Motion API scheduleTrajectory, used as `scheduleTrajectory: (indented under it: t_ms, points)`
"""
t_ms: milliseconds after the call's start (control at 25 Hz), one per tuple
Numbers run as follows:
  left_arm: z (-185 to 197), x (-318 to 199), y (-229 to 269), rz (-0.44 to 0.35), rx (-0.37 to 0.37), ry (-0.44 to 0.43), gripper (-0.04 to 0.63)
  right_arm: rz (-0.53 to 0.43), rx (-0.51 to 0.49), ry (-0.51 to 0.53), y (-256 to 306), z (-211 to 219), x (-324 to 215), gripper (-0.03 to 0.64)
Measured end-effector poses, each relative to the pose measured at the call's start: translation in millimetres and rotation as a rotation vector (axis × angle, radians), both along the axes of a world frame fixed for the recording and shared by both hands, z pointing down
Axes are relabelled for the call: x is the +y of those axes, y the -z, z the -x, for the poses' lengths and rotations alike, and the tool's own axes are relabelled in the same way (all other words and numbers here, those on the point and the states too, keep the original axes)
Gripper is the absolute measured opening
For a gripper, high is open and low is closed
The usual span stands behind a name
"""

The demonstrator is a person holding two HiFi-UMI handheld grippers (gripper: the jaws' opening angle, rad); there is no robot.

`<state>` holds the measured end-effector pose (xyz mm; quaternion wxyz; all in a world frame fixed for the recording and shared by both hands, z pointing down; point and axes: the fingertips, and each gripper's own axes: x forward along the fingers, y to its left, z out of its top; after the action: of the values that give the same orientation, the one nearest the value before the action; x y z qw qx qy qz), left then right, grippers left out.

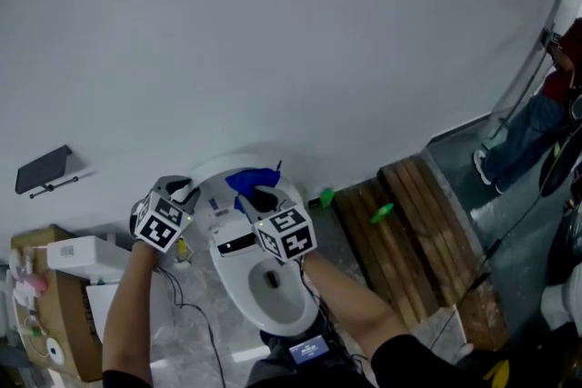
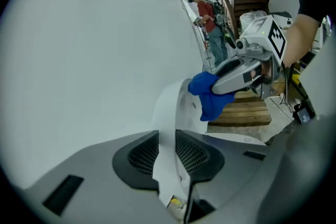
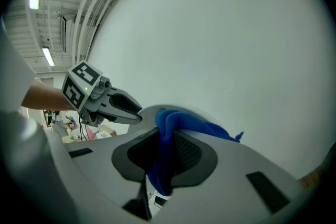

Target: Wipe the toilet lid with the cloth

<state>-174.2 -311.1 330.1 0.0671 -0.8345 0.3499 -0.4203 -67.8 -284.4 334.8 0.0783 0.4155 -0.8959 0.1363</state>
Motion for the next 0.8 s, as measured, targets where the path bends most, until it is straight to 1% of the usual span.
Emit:
scheduleTrajectory:
  t_ms: [120, 280, 360, 440, 560, 640, 800]
  points:
    - [3, -13, 1, 0.046, -0.003, -0.003, 0.1, 0.005, 0.021, 0.04, -12, 20, -24, 0.067]
    - [6, -25, 1, 0.108, -0.018, -0.02, 0.1, 0.012, 0.014, 0.046, -20, 38, -57, 0.067]
    - [8, -31, 1, 0.126, -0.026, -0.024, 0.1, 0.011, 0.005, 0.047, -21, 44, -73, 0.067]
    - [9, -36, 2, 0.13, -0.032, -0.024, 0.1, 0.005, -0.002, 0.053, -21, 52, -87, 0.067]
    - [10, -44, 2, 0.11, -0.049, -0.012, 0.098, -0.011, -0.01, 0.076, -19, 65, -102, 0.067]
    - [12, -51, 2, 0.097, -0.053, 0.001, 0.098, -0.015, -0.011, 0.099, -20, 76, -107, 0.067]
    - [16, -62, 0, 0.105, -0.048, 0.013, 0.098, -0.016, 0.0, 0.153, -27, 100, -110, 0.067]
